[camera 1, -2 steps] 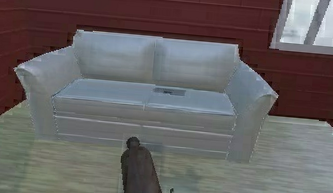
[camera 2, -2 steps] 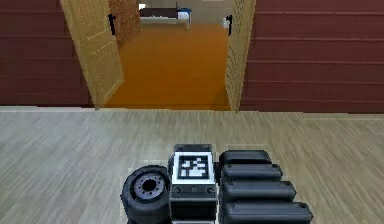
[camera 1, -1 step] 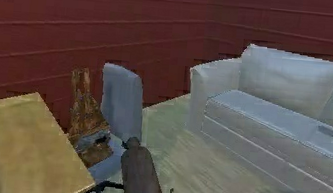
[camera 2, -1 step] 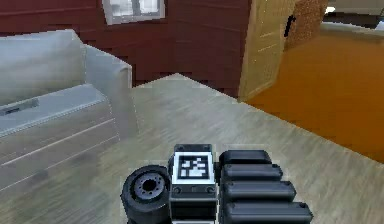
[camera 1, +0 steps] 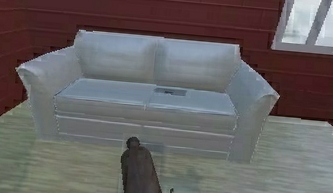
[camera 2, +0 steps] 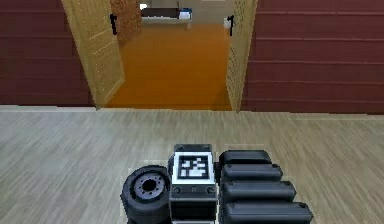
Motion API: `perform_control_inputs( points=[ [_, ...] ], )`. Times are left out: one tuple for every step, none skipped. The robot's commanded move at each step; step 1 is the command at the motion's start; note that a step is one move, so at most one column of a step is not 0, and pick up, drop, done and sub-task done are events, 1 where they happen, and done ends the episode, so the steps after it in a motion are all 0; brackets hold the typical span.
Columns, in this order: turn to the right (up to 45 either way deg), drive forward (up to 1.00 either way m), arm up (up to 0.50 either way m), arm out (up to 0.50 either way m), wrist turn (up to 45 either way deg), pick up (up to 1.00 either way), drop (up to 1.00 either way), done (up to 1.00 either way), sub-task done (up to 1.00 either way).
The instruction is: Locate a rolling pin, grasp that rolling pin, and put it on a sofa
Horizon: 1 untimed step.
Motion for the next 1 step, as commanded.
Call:
perform_control_inputs(
  points=[
    [45.0, 0.00, 0.00, 0.00, 0.0, 0.00, 0.00, 0.00, 0.00]
  ],
)
